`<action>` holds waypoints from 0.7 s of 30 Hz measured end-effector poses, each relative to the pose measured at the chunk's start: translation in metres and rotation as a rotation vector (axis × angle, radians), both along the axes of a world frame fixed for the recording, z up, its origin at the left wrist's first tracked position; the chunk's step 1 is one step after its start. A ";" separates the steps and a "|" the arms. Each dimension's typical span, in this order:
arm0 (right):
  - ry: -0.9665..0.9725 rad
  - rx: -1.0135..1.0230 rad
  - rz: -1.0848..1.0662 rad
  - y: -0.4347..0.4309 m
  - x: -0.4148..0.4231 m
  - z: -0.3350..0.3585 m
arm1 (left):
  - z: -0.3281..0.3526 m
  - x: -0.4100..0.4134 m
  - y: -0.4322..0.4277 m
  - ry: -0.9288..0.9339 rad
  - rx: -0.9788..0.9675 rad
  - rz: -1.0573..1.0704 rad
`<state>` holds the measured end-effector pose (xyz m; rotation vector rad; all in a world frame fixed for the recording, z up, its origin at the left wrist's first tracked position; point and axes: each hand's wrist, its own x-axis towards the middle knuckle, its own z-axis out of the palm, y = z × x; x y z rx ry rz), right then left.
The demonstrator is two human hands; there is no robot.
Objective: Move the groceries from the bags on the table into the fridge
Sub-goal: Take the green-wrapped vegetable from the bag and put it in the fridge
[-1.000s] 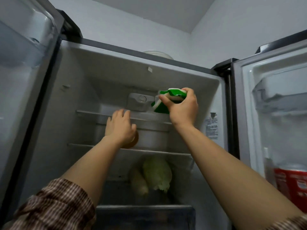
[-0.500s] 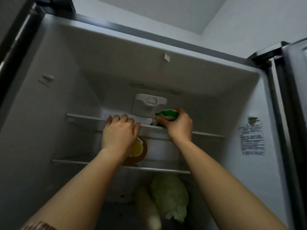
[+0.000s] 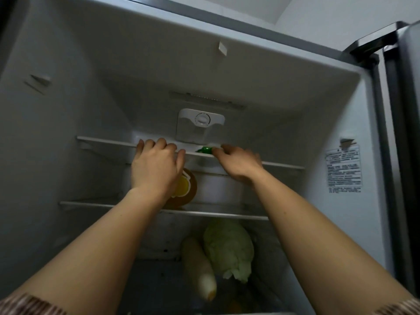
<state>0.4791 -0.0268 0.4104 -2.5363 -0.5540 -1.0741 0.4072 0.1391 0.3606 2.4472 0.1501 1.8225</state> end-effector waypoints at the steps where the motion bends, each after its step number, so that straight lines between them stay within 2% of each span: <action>1: -0.002 -0.007 0.001 -0.002 -0.006 -0.004 | 0.000 0.000 0.000 0.023 -0.002 0.006; 5: -0.055 0.067 0.073 -0.013 -0.035 -0.031 | -0.015 -0.009 -0.007 0.182 -0.021 -0.004; 8: -0.030 0.180 0.125 -0.021 -0.063 -0.050 | -0.037 -0.028 -0.024 0.191 -0.115 -0.053; 10: -0.018 0.207 0.122 -0.029 -0.089 -0.061 | -0.050 -0.053 -0.041 0.199 -0.216 -0.127; 12: -0.008 0.209 0.137 -0.041 -0.119 -0.073 | -0.062 -0.083 -0.058 0.212 -0.235 -0.180; 16: 0.018 0.150 0.139 -0.075 -0.190 -0.111 | -0.089 -0.159 -0.082 0.190 -0.184 -0.162; 21: -0.045 0.003 0.117 -0.130 -0.284 -0.159 | -0.137 -0.266 -0.119 0.277 -0.222 -0.112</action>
